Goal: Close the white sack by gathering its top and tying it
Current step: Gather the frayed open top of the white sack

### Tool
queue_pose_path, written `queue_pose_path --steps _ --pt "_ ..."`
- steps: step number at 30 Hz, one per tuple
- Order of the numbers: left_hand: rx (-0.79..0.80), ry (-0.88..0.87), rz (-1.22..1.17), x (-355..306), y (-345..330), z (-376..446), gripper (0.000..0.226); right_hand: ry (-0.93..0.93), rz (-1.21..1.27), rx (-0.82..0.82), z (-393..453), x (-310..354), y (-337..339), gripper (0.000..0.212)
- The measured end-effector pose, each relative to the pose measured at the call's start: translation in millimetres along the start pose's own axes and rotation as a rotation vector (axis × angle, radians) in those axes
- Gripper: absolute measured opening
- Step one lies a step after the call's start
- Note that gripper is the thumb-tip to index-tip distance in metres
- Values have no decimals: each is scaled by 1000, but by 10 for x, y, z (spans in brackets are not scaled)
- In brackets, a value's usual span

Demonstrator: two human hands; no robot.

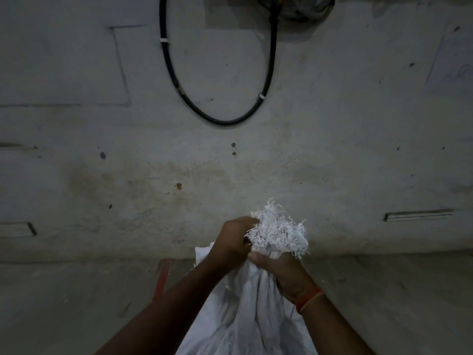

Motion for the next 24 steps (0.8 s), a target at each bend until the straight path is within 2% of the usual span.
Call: queue_pose_path --steps 2,6,9,12,15,17,18,20,22,23,24 --pt "27 -9 3 26 20 69 15 34 -48 -27 31 -2 43 51" --pt "54 -1 -52 37 -4 71 21 93 -219 -151 96 14 173 41" --pt "109 108 -159 125 32 -55 29 36 -110 -227 62 -103 304 30" --pt "259 196 -65 411 36 -275 57 48 -22 -265 -9 -136 379 48" --pt "277 286 103 642 74 -510 46 84 3 -223 -52 -128 394 43" --pt "293 295 226 714 73 -612 39 50 77 -220 -61 -162 393 55" --pt "290 318 291 773 74 -656 37 42 106 -203 -73 -189 386 60" --pt "220 395 336 855 117 -725 27 65 56 -191 -112 -211 399 54" --pt "107 489 313 901 163 -797 19 33 84 -179 -137 -251 407 72" --pt "58 536 300 909 175 -834 18 47 90 -156 -144 -273 425 72" --pt "-6 586 267 957 166 -877 20 36 77 -173 -181 -247 417 62"
Point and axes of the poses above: each hand's wrist, its own z-axis towards the middle knuckle, its own y-axis out of the back of the hand, x = y × z, the point moved 6 cm from there along z, towards the middle knuckle, and after that the axes turned 2 degrees about x, right-handed, at the moved point
